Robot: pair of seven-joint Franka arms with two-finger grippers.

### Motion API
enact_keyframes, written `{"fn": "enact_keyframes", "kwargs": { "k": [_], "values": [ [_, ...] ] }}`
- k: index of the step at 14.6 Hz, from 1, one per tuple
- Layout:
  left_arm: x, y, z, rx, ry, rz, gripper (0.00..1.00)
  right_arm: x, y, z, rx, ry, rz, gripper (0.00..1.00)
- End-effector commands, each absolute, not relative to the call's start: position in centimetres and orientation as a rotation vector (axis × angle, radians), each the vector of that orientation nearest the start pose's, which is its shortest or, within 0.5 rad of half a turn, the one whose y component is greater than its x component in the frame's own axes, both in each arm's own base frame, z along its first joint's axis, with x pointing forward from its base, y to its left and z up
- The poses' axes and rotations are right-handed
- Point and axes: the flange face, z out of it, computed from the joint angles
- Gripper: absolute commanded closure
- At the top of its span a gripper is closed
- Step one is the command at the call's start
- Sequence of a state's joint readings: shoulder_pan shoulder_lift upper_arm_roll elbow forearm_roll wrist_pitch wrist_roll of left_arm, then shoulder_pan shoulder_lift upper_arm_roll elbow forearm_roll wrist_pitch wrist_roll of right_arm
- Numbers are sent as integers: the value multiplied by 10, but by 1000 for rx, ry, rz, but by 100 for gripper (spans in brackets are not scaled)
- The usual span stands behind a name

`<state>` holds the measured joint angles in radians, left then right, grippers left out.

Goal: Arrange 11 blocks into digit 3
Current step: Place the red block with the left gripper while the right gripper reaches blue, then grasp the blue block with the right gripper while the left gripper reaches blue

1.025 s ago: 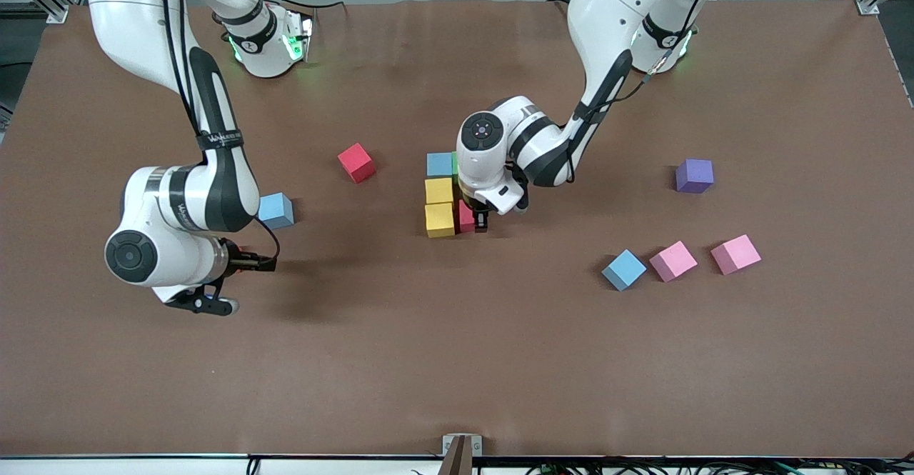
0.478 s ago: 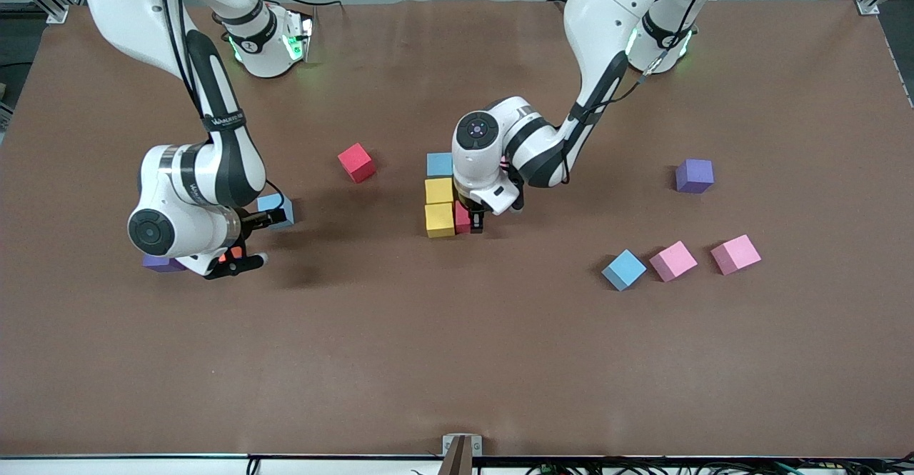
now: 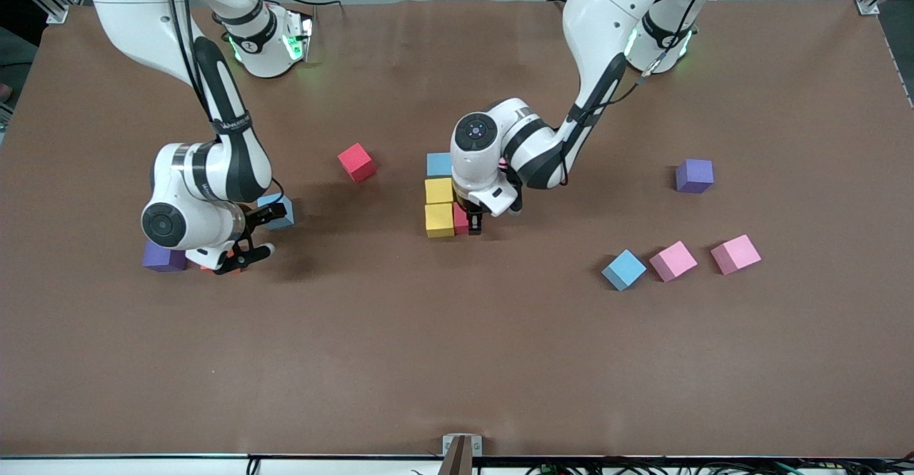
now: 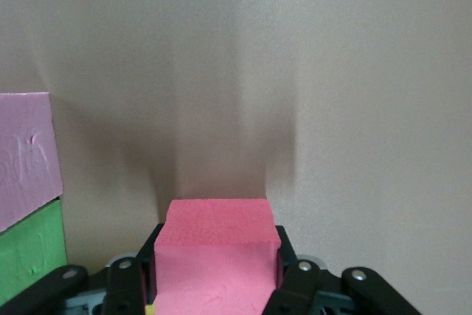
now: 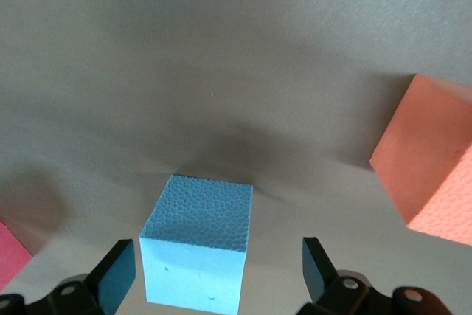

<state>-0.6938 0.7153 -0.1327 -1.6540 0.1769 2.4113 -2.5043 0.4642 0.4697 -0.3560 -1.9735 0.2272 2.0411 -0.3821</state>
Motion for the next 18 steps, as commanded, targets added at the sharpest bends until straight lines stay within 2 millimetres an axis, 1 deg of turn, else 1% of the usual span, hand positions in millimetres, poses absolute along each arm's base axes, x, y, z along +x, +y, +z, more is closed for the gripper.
{"fn": "enact_keyframes", "kwargs": {
  "k": [1, 2, 5, 7, 8, 10, 12, 14, 15, 16, 18],
  "values": [
    [480, -503, 191, 2171, 2186, 87, 30, 544, 84, 233, -2951, -585, 535, 0],
    [478, -504, 191, 2182, 2175, 87, 0, 542, 84, 232, -2948, -587, 541, 0],
    [480, -505, 201, 2176, 2162, 90, 0, 537, 85, 227, -2948, -590, 551, 0],
    [484, -505, 218, 2160, 2154, 96, 0, 537, 85, 224, -2954, -598, 534, 0],
    [485, -505, 229, 2151, 2146, 98, 0, 535, 83, 220, -2955, -610, 525, 0],
    [487, -504, 263, 2165, 2120, 115, 0, 531, 83, 215, -2955, -628, 514, 0],
    [488, -499, 299, 2175, 2105, 137, 0, 529, 83, 213, -2955, -628, 521, 0],
    [488, -487, 332, 2248, 2062, 169, 0, 529, 83, 212, -2956, -626, 523, 0],
    [496, -474, 345, 2309, 2022, 188, 0, 529, 84, 211, -2958, -628, 519, 0],
    [511, -454, 357, 2340, 1987, 200, 0, 530, 85, 210, -2962, -627, 511, 1],
    [545, -414, 373, 2415, 1881, 219, 0, 530, 84, 210, -2963, -624, 511, 9]
  ]
}}
